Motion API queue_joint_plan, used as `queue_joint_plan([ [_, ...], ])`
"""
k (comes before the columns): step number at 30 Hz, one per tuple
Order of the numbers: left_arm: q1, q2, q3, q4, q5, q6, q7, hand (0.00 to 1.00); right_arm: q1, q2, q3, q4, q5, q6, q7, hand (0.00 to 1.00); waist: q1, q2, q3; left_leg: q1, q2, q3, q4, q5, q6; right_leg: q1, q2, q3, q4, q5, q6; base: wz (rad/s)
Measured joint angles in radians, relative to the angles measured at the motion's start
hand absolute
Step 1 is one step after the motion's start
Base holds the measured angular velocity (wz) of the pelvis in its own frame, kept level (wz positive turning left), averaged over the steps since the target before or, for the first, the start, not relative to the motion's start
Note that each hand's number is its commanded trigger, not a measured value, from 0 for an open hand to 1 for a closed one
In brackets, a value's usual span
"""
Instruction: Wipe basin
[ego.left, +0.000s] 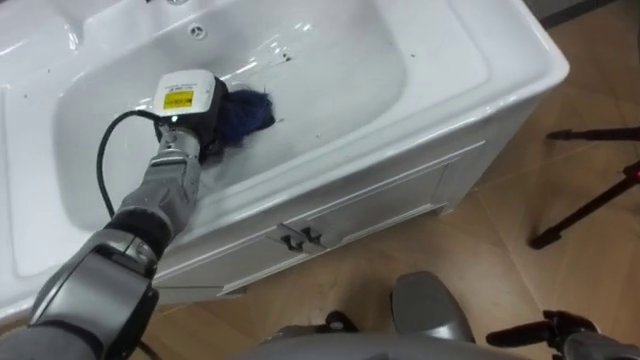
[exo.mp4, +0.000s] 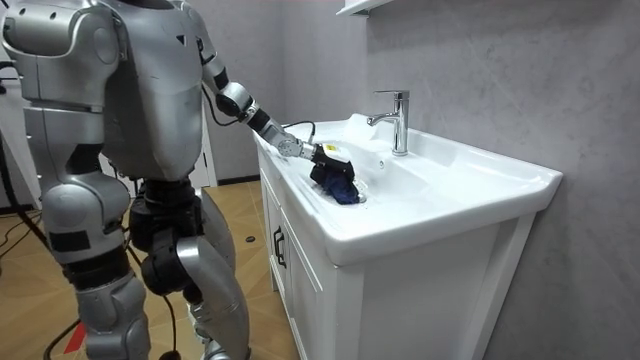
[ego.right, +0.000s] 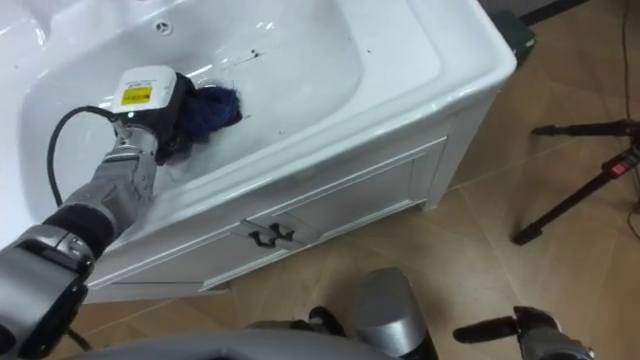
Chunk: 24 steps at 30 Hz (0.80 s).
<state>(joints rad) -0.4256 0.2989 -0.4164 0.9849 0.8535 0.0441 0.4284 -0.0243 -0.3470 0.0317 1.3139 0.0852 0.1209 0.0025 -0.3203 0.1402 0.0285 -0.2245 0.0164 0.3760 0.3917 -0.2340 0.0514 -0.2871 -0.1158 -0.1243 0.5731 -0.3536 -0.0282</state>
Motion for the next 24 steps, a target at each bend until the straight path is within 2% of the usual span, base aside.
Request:
queue_joint_plan([
  [2, 0.019, 0.0, 0.008, -0.004, 0.01, 0.0, -0.001, 1.0, 0.004, 0.003, -0.005, -0.005, -0.003, -0.002, -0.002, 0.0, 0.008, -0.005, -0.0016, 0.013, -0.003, -0.002, -0.009, 0.002, -0.003, 0.014, 0.002, -0.004, -0.011, 0.0, 0.0, 0.03],
  [4, 0.042, 0.0, 0.015, -0.007, 0.014, 0.0, -0.001, 1.0, 0.006, 0.005, -0.013, -0.007, -0.003, -0.009, -0.005, 0.0, 0.015, -0.007, -0.0068, 0.03, -0.005, -0.004, -0.027, 0.006, -0.008, 0.032, 0.011, -0.005, -0.039, 0.009, -0.003, -0.05],
  [6, 0.077, 0.001, 0.043, -0.025, 0.013, 0.0, 0.004, 1.0, 0.015, 0.02, -0.015, -0.011, -0.003, -0.011, -0.016, 0.0, 0.023, -0.028, -0.022, 0.049, -0.005, -0.004, -0.053, 0.017, -0.015, 0.055, 0.015, -0.013, -0.064, 0.013, -0.006, 0.04],
  [7, 0.088, 0.001, 0.047, -0.029, 0.014, 0.0, 0.011, 1.0, 0.02, 0.025, -0.015, -0.01, -0.003, -0.01, -0.019, 0.0, 0.03, -0.037, -0.0265, 0.063, -0.003, -0.005, -0.061, 0.02, -0.017, 0.075, 0.021, -0.016, -0.082, 0.017, -0.007, 0.1],
  [9, 0.11, 0.001, 0.06, -0.03, 0.014, 0.0, 0.02, 1.0, 0.027, 0.03, -0.015, -0.01, -0.004, -0.01, -0.023, 0.0, 0.038, -0.045, -0.0305, 0.082, 0.003, -0.008, -0.07, 0.022, -0.02, 0.104, 0.031, -0.019, -0.112, 0.027, -0.011, -0.02],
  [13, 0.137, 0.001, 0.063, -0.031, 0.036, 0.001, 0.028, 1.0, 0.042, 0.031, -0.023, -0.022, -0.014, -0.009, -0.032, 0.0, 0.057, -0.045, -0.0305, 0.117, 0.005, -0.025, -0.088, 0.025, -0.025, 0.161, 0.04, -0.039, -0.159, 0.034, -0.012, 0.09],
  [15, 0.168, 0.001, 0.085, -0.047, 0.05, 0.002, 0.039, 1.0, 0.051, 0.036, -0.034, -0.035, -0.026, -0.009, -0.037, 0.0, 0.073, -0.045, -0.0305, 0.131, 0.007, -0.029, -0.089, 0.026, -0.027, 0.184, 0.043, -0.043, -0.178, 0.036, -0.013, 0.02],
  [19, 0.208, 0.001, 0.139, -0.09, 0.071, 0.011, 0.037, 1.0, 0.057, 0.037, -0.073, -0.043, -0.034, -0.01, -0.056, 0.0, 0.086, -0.043, -0.0321, 0.131, 0.006, -0.046, -0.09, 0.027, -0.028, 0.192, 0.046, -0.05, -0.19, 0.037, -0.016, 0.04],
  [20, 0.218, 0.001, 0.142, -0.105, 0.07, 0.022, 0.036, 1.0, 0.062, 0.036, -0.076, -0.048, -0.033, -0.009, -0.061, 0.0, 0.087, -0.043, -0.0322, 0.132, 0.005, -0.057, -0.09, 0.027, -0.029, 0.2, 0.047, -0.056, -0.197, 0.037, -0.016, 0.08],
  [24, 0.235, 0.001, 0.144, -0.132, 0.052, 0.024, 0.042, 1.0, 0.077, 0.036, -0.073, -0.07, -0.043, 0.008, -0.077, 0.0, 0.12, -0.04, -0.0345, 0.132, 0.004, -0.077, -0.09, 0.027, -0.029, 0.202, 0.047, -0.069, -0.199, 0.038, -0.018, -0.04],
])
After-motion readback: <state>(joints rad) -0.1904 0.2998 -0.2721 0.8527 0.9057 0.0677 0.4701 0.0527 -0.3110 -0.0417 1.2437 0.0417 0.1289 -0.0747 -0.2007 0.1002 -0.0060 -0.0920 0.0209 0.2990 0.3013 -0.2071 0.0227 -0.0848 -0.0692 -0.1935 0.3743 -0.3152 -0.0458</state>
